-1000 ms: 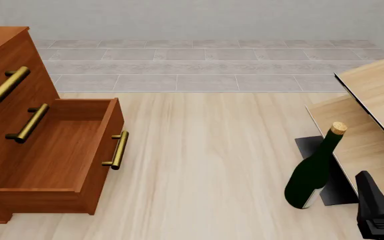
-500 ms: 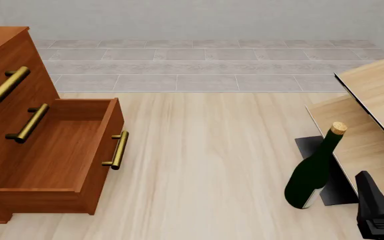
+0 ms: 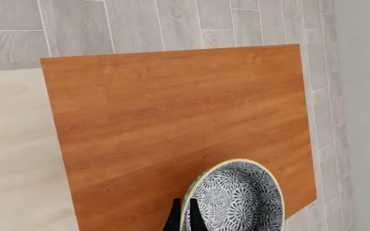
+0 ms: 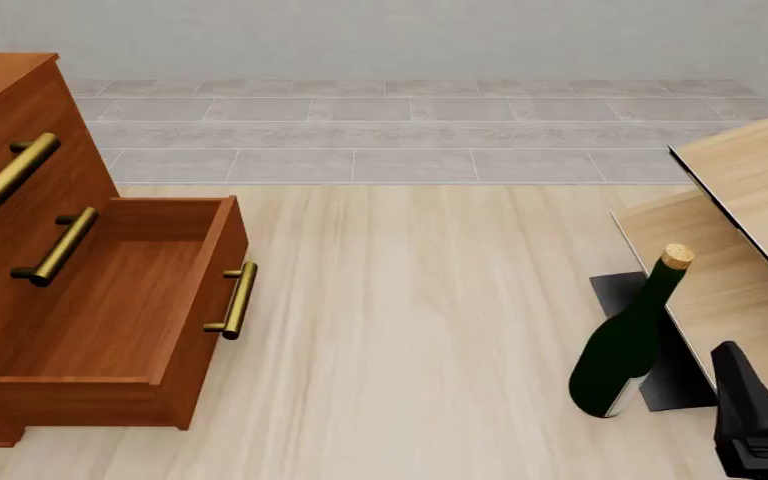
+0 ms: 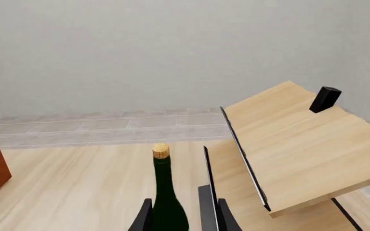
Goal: Put the bowl on top of the cabinet.
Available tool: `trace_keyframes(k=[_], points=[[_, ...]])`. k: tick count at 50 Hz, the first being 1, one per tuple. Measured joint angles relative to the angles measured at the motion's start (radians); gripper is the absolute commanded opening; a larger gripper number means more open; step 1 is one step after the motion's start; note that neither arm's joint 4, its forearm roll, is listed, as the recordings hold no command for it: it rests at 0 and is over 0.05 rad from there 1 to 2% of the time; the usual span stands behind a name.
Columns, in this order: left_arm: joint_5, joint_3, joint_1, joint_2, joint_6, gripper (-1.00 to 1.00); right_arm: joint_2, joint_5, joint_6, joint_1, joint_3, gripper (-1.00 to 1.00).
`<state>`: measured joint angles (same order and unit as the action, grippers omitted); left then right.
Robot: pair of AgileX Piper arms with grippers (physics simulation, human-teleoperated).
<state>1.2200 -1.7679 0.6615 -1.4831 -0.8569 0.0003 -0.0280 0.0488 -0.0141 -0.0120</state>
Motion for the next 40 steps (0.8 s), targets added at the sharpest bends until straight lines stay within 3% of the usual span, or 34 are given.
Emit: trace_keyframes(k=[22, 23, 40], points=[[-0.003, -0.006, 0.02, -0.006, 0.029, -1.0, 0.0, -0.002, 0.003, 0.0, 0.002, 1.0], [-0.002, -0.007, 0.021, -0.006, 0.028, 1.0, 0.0, -0.003, 0.003, 0.0, 0.002, 1.0], [0.0, -0.03, 0.018, 0.005, 0.014, 1.0, 0.0, -0.001, 0.002, 0.002, 0.001, 1.0]])
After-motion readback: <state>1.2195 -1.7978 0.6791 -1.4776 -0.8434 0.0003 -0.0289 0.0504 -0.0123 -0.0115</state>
